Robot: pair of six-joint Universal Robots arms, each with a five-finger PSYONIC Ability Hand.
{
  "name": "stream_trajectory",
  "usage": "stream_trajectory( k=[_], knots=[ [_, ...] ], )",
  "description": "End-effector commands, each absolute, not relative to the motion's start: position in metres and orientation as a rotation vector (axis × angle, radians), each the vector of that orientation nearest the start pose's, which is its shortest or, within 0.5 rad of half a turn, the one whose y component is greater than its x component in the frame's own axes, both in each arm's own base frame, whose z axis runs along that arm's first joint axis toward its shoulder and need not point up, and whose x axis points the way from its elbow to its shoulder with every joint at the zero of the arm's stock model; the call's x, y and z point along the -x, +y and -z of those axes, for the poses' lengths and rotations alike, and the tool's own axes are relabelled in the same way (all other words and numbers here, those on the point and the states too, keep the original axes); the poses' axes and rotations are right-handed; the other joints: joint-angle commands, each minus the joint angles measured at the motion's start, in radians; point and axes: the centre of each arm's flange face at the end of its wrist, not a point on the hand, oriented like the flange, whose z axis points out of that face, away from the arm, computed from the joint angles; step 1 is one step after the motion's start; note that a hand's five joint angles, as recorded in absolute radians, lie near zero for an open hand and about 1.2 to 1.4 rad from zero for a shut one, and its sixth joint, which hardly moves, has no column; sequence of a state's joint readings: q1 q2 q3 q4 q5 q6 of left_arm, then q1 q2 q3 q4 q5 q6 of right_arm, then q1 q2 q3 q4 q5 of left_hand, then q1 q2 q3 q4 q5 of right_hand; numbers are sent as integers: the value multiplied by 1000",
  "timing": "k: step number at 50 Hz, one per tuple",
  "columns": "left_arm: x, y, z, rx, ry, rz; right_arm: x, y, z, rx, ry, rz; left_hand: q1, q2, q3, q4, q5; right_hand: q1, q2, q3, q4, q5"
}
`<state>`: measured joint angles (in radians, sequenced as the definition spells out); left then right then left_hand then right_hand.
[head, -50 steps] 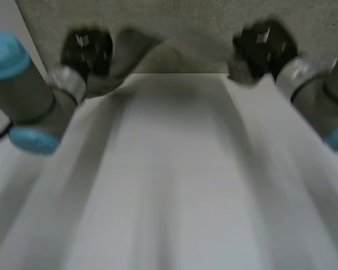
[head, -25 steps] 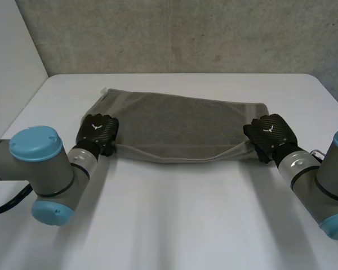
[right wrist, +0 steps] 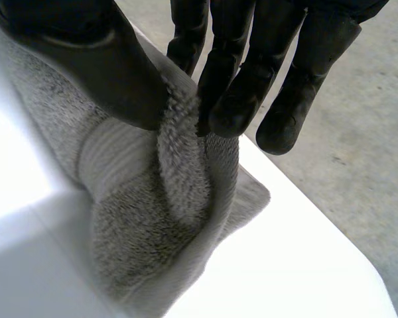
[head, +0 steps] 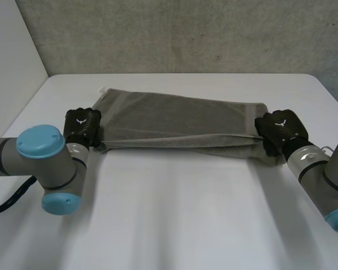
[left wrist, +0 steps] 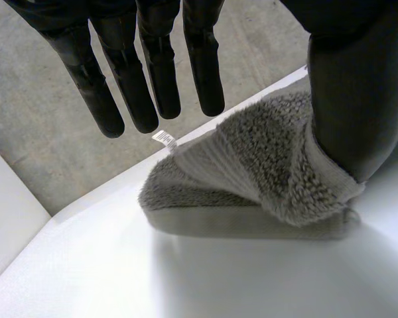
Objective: Fold the towel.
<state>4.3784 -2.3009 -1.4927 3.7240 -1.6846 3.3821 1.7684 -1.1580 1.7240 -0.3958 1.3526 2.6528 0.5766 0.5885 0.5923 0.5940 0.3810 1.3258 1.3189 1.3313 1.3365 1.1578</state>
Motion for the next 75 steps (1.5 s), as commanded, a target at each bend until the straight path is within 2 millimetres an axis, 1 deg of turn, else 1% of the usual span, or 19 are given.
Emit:
stream_trajectory(
  k=[1, 4, 5, 6, 8, 10, 22, 34, 37, 38, 39, 41, 48, 62, 64, 66, 67, 69, 75],
  knots=[
    [239, -363, -116, -486, 2206, 2118, -202, -328, -168, 899, 2236, 2107, -11, -23, -27, -28, 10, 70, 77, 65, 60, 64],
    [233, -366, -123, -457, 2198, 2123, -198, -332, -175, 858, 2235, 2131, 79, 68, 64, 62, 100, 70, 77, 65, 60, 64],
    [231, -366, -128, -446, 2193, 2133, -197, -333, -176, 852, 2233, 2134, 295, 283, 280, 278, 316, 70, 77, 65, 60, 64],
    [231, -366, -128, -446, 2193, 2133, -197, -333, -176, 852, 2233, 2134, 297, 286, 282, 280, 318, 70, 77, 65, 60, 64],
    [228, -365, -138, -431, 2180, 2154, -198, -332, -177, 858, 2232, 2135, 779, 768, 764, 762, 801, 70, 77, 65, 60, 64],
    [227, -363, -143, -425, 2177, 2167, -199, -331, -177, 863, 2231, 2133, 819, 807, 804, 802, 840, 70, 77, 65, 60, 64],
    [226, -335, -181, -422, 2177, 2299, -201, -330, -178, 878, 2221, 2133, 820, 808, 804, 802, 841, 70, 77, 65, 60, 64],
    [225, -334, -179, -436, 2188, 2285, -200, -331, -174, 930, 2269, 2076, 820, 808, 804, 802, 841, 70, 77, 65, 60, 64],
    [225, -336, -175, -441, 2196, 2273, -199, -332, -171, 955, 2290, 2046, 820, 808, 804, 802, 841, -105, -98, -110, -115, -111],
    [225, -337, -171, -441, 2202, 2262, -199, -333, -169, 967, 2303, 2029, 820, 808, 804, 802, 841, -294, -287, -299, -304, -300],
    [225, -337, -171, -441, 2202, 2262, -199, -333, -169, 967, 2303, 2028, 820, 808, 804, 802, 841, -295, -289, -301, -306, -302],
    [223, -341, -168, -435, 2205, 2254, -198, -333, -161, 992, 2347, 1969, 820, 808, 804, 802, 841, -708, -701, -713, -718, -714],
    [221, -345, -162, -430, 2215, 2235, -199, -333, -150, 1034, 2415, 1845, 820, 808, 804, 802, 841, -862, -855, -867, -873, -868],
    [217, -349, -160, -415, 2216, 2223, -198, -334, -143, 1033, 2442, 1795, 820, 808, 804, 802, 841, -801, -794, -806, -811, -807],
    [217, -349, -160, -415, 2216, 2223, -198, -334, -144, 1031, 2440, 1799, 820, 808, 804, 802, 841, -707, -700, -712, -717, -713],
    [217, -349, -159, -416, 2219, 2219, -199, -333, -149, 1034, 2412, 1806, 820, 808, 804, 802, 841, -228, -221, -233, -238, -234],
    [217, -349, -159, -414, 2218, 2222, -199, -333, -149, 1034, 2412, 1806, 820, 808, 804, 802, 841, -225, -218, -231, -236, -232],
    [217, -348, -159, -414, 2220, 2220, -202, -332, -153, 1042, 2372, 1812, 820, 808, 804, 802, 841, 70, 77, 64, 59, 63],
    [217, -348, -159, -416, 2221, 2218, -203, -330, -156, 1053, 2334, 1792, 820, 808, 804, 802, 841, 70, 77, 65, 60, 64]
  ],
)
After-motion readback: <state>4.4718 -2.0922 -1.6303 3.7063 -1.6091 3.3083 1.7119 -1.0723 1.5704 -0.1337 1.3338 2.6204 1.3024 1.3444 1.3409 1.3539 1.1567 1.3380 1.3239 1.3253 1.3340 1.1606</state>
